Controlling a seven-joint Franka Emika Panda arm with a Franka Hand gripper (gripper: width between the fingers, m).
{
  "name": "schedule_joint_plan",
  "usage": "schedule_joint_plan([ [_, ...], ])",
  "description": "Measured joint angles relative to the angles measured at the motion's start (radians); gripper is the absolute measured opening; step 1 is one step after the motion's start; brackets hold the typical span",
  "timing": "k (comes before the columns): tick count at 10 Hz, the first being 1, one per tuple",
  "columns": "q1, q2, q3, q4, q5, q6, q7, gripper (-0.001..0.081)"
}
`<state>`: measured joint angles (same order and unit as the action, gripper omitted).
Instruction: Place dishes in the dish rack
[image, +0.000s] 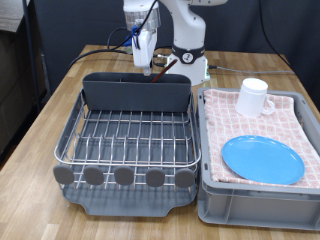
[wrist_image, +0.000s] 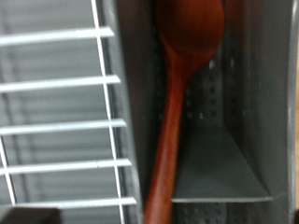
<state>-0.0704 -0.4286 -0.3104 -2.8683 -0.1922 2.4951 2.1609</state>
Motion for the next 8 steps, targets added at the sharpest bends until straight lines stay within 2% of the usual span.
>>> schedule_joint_plan([
  [1, -0.039, -0.001, 0.079, 0.006, -0.100, 0.000, 0.112, 0.0582],
  [2, -0.064, -0.003, 0.149, 0.013, -0.178, -0.006, 0.206, 0.0582],
  [3, -0.068, -0.008, 0.199, 0.021, -0.215, -0.008, 0.261, 0.0740],
  [4, -0.063, -0.014, 0.234, 0.031, -0.220, -0.008, 0.282, 0.0785],
  [5, -0.052, -0.023, 0.267, 0.046, -0.220, -0.022, 0.290, 0.0785],
  [8, -0.006, -0.044, 0.370, 0.119, -0.221, -0.134, 0.277, 0.0798],
])
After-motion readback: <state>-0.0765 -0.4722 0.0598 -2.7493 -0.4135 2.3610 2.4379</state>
